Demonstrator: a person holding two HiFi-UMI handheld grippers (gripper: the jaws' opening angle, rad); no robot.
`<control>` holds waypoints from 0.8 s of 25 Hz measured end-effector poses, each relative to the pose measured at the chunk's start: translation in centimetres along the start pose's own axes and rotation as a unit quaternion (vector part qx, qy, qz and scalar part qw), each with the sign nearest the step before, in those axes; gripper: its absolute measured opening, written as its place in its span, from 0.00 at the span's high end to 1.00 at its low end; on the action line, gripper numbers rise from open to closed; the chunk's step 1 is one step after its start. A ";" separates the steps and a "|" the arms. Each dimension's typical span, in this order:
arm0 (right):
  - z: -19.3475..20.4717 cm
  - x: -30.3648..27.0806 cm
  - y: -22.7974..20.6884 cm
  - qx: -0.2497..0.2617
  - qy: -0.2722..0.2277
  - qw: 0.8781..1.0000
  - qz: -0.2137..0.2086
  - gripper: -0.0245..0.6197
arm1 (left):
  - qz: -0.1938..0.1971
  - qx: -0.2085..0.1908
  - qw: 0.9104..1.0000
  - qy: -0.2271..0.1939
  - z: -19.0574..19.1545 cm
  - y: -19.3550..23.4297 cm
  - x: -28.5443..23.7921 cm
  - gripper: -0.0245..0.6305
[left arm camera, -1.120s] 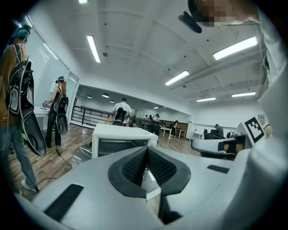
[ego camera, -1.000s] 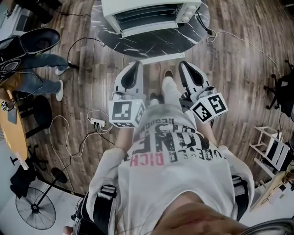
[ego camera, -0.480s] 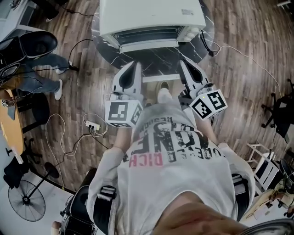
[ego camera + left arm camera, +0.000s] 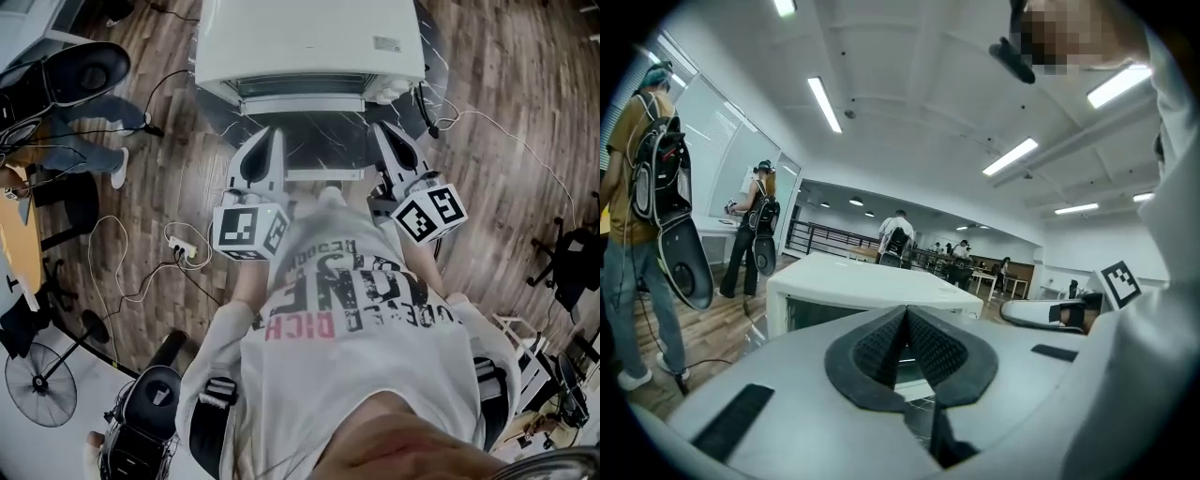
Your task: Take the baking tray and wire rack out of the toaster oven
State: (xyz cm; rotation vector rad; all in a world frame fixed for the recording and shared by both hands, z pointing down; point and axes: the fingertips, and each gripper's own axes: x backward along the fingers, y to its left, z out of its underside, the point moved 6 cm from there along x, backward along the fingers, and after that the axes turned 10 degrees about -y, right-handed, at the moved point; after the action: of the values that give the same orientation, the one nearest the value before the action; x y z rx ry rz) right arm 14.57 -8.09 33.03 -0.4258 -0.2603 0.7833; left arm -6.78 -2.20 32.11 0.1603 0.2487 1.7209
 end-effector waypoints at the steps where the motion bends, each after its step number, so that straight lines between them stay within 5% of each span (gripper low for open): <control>1: 0.1 0.0 -0.3 -0.005 0.001 1.000 0.000 0.96 | -0.003 0.000 1.000 0.003 0.2 -0.1 -0.1 0.96; 20: 3.1 -3.5 -1.4 -0.038 0.003 0.997 0.067 0.96 | 0.010 0.031 0.999 0.044 1.9 5.6 -3.9 0.96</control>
State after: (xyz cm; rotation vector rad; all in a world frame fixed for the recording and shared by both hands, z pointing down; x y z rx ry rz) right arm 11.91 -10.69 36.18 -0.5221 -0.2592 0.9062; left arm -11.06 -6.75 35.54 0.1332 0.3661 1.7429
